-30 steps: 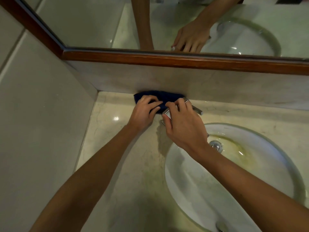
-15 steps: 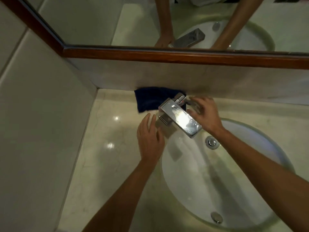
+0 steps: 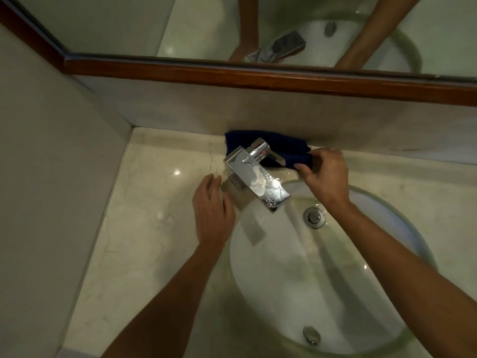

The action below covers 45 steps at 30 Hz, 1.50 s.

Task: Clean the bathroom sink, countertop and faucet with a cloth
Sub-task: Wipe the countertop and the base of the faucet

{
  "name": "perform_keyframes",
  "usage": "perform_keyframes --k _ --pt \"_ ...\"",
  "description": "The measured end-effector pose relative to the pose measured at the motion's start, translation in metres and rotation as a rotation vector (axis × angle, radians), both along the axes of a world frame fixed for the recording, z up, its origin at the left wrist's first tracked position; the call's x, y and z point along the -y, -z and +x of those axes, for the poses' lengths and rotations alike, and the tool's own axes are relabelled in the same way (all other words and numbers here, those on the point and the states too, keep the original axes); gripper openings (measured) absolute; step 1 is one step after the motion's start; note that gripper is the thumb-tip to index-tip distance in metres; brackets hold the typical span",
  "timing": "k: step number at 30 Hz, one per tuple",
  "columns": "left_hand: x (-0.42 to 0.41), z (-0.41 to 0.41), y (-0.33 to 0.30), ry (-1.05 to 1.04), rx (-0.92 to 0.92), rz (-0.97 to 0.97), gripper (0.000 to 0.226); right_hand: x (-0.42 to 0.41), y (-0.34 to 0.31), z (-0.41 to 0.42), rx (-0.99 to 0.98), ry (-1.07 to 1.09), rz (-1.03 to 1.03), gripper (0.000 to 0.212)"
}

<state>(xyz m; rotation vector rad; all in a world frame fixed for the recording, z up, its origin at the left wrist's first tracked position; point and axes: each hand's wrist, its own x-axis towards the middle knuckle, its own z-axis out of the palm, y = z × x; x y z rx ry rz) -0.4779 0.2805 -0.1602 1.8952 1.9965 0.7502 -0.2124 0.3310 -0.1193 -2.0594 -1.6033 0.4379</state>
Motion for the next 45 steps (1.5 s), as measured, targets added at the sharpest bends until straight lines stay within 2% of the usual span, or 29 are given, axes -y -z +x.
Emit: perform_keyframes --k 2,4,8,12,15,17,21,24,30,38,42,45 --pt "0.001 0.001 -0.001 0.002 0.0 0.002 0.041 0.0 -0.008 -0.005 0.129 -0.068 0.047 0.051" --pt "0.0 0.001 -0.002 0.001 -0.003 0.001 0.04 -0.003 -0.013 -0.018 0.253 -0.279 0.154 0.061" --pt "0.001 0.001 -0.003 -0.014 0.0 -0.019 0.04 -0.029 0.0 -0.036 0.397 -0.684 0.198 0.058" --pt "0.001 0.001 -0.004 -0.01 -0.013 -0.032 0.043 -0.047 0.01 -0.036 0.501 -0.854 0.359 0.053" --pt "0.0 -0.001 -0.002 -0.005 -0.036 -0.043 0.043 -0.044 0.016 -0.044 0.554 -0.822 0.424 0.057" --pt "-0.001 -0.001 -0.002 -0.011 -0.041 -0.047 0.043 -0.041 0.021 -0.05 0.512 -0.77 0.422 0.058" --pt "-0.001 0.0 -0.004 -0.025 0.0 -0.039 0.042 -0.041 0.033 -0.05 0.46 -0.657 0.407 0.032" --pt "-0.001 -0.001 -0.003 -0.015 0.001 -0.047 0.038 -0.038 0.036 -0.036 0.521 -0.612 0.368 0.036" --pt "-0.001 0.001 -0.002 -0.038 -0.028 -0.065 0.04 -0.006 0.032 0.049 0.583 -0.525 0.258 0.044" --pt "-0.002 0.002 -0.002 -0.014 -0.056 -0.036 0.039 0.04 0.023 0.171 0.494 -0.412 0.198 0.048" --pt "-0.002 0.003 -0.002 -0.008 -0.047 -0.019 0.037 0.031 0.025 0.148 0.508 -0.395 0.172 0.051" --pt "-0.002 0.003 -0.003 -0.005 -0.05 -0.013 0.036 0.013 0.027 0.1 0.502 -0.472 0.199 0.05"
